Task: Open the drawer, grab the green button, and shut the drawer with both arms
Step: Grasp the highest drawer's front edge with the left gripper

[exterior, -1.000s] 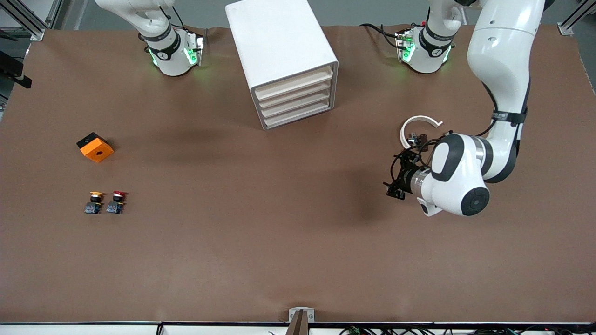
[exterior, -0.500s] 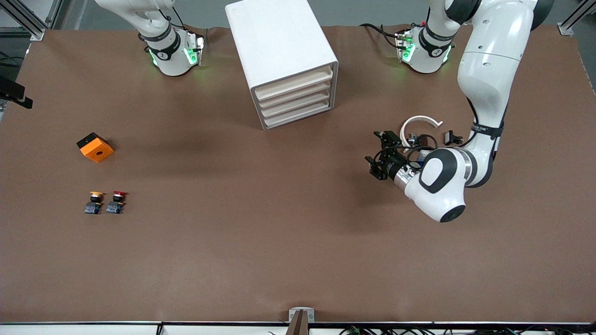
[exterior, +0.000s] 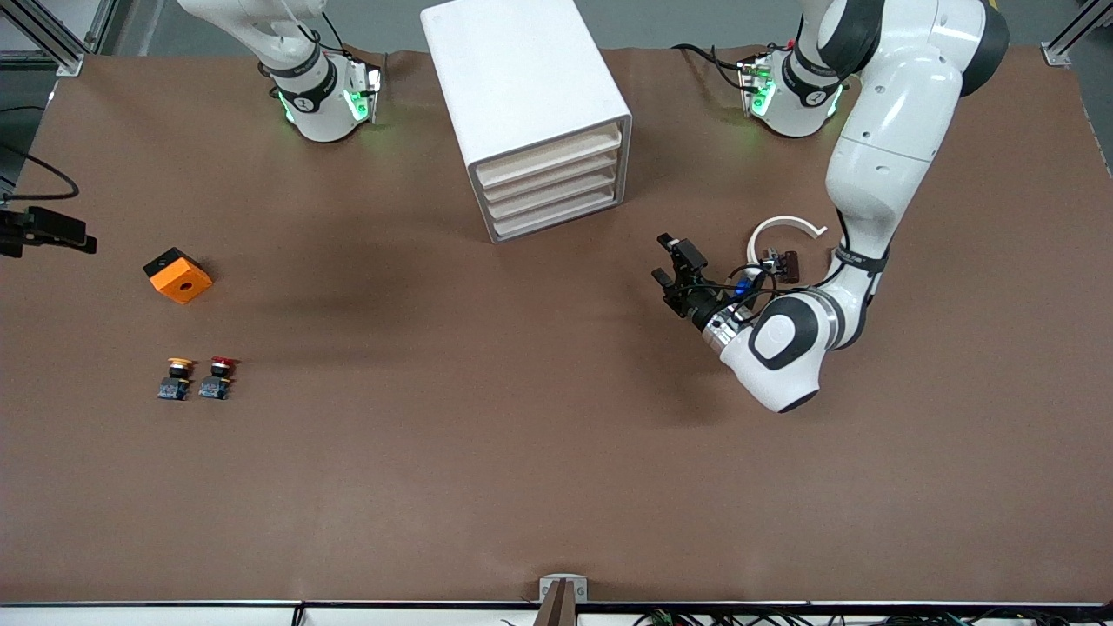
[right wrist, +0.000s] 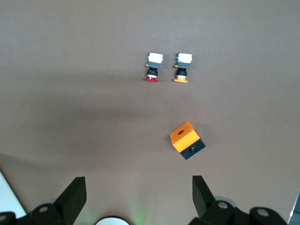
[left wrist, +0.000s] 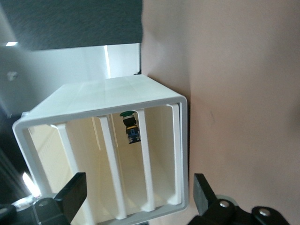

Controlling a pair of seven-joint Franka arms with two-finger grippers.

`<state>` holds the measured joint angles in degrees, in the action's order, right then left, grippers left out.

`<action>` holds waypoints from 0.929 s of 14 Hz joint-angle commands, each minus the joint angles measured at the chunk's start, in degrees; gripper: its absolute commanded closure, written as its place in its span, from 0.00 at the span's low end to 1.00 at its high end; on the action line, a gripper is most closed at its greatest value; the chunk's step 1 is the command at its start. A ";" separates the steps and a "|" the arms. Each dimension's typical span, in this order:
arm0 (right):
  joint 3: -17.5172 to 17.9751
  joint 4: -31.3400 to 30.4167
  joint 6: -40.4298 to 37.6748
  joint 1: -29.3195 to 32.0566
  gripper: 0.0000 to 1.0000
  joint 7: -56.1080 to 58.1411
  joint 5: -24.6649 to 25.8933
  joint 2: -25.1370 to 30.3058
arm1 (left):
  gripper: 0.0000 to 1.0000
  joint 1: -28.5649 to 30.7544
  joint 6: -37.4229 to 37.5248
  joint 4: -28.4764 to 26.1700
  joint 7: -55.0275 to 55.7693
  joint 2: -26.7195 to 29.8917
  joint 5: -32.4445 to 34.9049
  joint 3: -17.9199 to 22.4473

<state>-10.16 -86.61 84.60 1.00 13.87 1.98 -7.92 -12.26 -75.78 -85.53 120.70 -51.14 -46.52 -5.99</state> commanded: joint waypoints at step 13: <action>0.76 1.18 -0.49 -0.12 0.00 -17.30 -4.70 0.10 | 0.50 -5.14 2.92 1.07 5.95 -5.20 -1.91 -2.80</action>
<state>-9.45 -86.03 84.89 0.49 -1.92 -1.02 -8.13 -16.49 -73.97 -85.53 125.56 -55.47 -47.18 -8.59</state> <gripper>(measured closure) 0.000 0.502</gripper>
